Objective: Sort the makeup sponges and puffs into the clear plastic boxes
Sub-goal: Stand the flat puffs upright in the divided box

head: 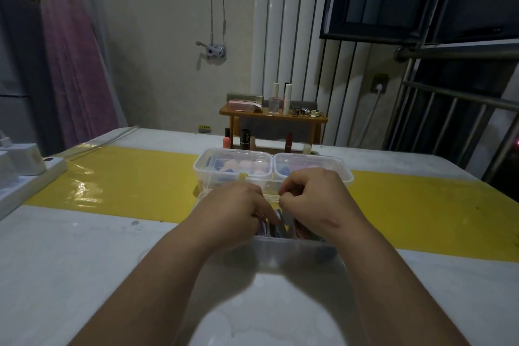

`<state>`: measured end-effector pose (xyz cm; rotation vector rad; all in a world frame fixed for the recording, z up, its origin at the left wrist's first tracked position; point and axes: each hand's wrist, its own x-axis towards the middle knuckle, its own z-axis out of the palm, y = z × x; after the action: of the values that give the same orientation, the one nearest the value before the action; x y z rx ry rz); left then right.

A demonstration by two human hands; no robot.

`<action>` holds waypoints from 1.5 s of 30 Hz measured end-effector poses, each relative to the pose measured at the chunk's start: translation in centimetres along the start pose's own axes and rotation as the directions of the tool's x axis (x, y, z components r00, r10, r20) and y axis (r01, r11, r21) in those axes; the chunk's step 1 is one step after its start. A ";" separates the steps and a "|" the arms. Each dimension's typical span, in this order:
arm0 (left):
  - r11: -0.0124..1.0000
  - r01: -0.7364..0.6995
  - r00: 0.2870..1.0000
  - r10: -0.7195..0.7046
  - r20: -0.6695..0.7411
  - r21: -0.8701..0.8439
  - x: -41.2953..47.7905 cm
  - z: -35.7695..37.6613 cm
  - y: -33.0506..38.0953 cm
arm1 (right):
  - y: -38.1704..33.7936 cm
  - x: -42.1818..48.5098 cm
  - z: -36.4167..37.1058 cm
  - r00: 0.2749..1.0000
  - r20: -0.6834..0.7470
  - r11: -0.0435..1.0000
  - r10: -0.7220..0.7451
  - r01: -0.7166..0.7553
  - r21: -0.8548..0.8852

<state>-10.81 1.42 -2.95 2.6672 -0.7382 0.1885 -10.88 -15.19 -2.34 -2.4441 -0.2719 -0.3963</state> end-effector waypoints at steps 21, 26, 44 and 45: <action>0.999 0.019 1.000 -0.019 -0.007 0.038 0.1 0.3 0.0 | 0.5 0.4 0.1 0.987 0.119 0.990 0.108 -0.095 -0.106; 0.999 0.024 1.000 -0.023 -0.008 0.030 0.0 0.2 -0.1 | 0.6 0.4 -0.6 0.972 0.182 0.989 0.147 -0.139 -0.058; 0.998 0.029 1.000 -0.029 0.000 0.057 0.0 0.2 0.0 | 0.3 0.5 0.1 0.936 0.252 0.948 0.247 -0.179 -0.264; 0.998 0.026 1.000 -0.026 0.002 0.060 0.1 0.2 0.0 | 0.2 0.6 0.3 0.929 0.262 0.940 0.261 -0.183 -0.288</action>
<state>-10.78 1.28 -3.13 2.7333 -0.7085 0.2035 -10.22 -15.13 -2.45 -2.7546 -0.0643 0.0437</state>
